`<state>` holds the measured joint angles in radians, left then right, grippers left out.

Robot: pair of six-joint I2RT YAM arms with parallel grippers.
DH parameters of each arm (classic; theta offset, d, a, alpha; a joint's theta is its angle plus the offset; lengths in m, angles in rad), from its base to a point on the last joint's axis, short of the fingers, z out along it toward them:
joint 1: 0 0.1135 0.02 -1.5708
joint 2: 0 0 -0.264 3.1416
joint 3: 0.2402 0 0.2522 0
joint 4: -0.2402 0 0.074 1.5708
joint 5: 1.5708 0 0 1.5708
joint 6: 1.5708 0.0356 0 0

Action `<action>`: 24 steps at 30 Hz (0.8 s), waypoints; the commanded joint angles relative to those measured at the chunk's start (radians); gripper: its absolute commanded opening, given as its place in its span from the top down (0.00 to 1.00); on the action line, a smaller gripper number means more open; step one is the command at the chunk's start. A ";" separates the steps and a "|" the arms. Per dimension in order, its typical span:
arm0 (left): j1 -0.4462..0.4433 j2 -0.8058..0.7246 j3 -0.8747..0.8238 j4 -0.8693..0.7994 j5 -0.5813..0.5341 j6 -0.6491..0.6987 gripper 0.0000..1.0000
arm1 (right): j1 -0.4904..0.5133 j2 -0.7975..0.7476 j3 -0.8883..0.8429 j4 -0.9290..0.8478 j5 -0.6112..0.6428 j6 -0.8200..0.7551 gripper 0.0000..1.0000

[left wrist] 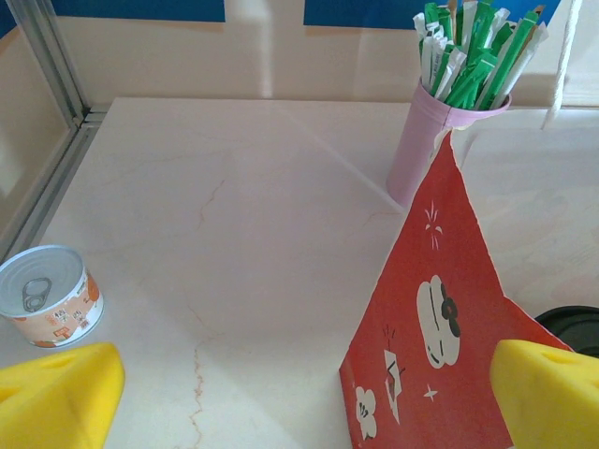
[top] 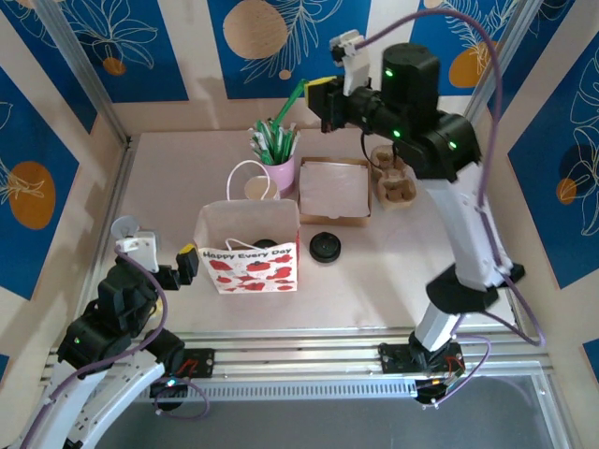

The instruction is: Pack the takeout coffee

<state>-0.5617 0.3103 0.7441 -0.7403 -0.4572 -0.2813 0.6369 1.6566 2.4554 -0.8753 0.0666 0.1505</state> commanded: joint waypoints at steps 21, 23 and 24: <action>-0.011 -0.010 -0.008 0.018 0.002 0.007 0.00 | 0.360 -0.436 -0.708 0.194 0.073 0.073 1.00; -0.011 -0.014 -0.008 0.018 0.001 0.006 0.00 | 0.378 -0.415 -0.725 0.199 0.118 0.059 1.00; -0.012 -0.016 -0.007 0.018 -0.001 0.007 0.00 | 0.383 -0.407 -0.733 0.202 0.125 0.055 1.00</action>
<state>-0.5617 0.3096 0.7441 -0.7403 -0.4568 -0.2813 1.0023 1.2499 1.7340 -0.7166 0.1272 0.2150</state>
